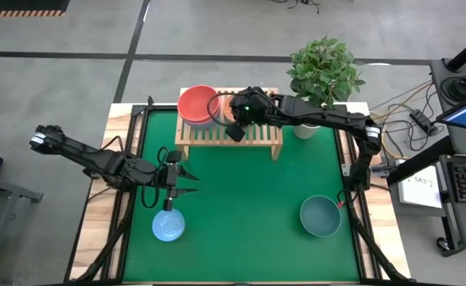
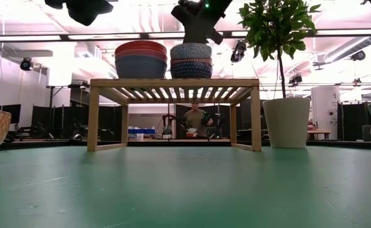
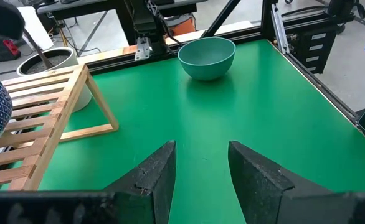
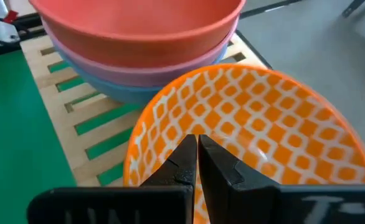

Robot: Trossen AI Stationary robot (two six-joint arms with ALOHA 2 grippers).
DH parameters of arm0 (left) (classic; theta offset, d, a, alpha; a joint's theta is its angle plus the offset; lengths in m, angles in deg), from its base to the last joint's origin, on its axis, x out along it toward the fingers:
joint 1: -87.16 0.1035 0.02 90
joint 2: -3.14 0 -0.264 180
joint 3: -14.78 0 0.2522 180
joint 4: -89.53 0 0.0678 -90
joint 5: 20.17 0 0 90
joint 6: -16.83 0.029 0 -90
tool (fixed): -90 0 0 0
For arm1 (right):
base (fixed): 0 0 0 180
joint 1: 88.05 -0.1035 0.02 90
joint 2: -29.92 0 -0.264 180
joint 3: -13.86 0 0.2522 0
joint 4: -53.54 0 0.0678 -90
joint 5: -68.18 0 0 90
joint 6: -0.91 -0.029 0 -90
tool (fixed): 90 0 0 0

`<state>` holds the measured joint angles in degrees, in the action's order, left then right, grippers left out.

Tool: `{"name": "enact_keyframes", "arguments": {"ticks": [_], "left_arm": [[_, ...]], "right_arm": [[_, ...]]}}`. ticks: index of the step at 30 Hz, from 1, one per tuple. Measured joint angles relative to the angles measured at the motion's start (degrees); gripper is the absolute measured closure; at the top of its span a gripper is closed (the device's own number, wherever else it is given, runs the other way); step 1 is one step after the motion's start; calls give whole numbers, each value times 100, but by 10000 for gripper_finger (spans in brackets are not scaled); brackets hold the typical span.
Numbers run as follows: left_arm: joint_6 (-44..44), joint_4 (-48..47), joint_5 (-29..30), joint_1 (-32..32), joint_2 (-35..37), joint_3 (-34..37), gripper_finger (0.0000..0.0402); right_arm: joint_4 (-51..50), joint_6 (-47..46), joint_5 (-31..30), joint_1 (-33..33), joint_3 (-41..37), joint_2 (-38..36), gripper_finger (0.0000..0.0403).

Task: Place and stack bowls onto a shelf
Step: Stack the orange patterned bowl on top of the dark blue patterned bowl on the shelf

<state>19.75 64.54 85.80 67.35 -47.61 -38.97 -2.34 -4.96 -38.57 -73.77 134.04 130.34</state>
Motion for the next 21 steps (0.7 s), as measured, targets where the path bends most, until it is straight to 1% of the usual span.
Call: {"name": "enact_keyframes", "arguments": {"ticks": [21], "left_arm": [[0, 0, 0, -2, -2, 0, 271]], "right_arm": [[220, -50, 1, -15, -183, 0, 394]]}}
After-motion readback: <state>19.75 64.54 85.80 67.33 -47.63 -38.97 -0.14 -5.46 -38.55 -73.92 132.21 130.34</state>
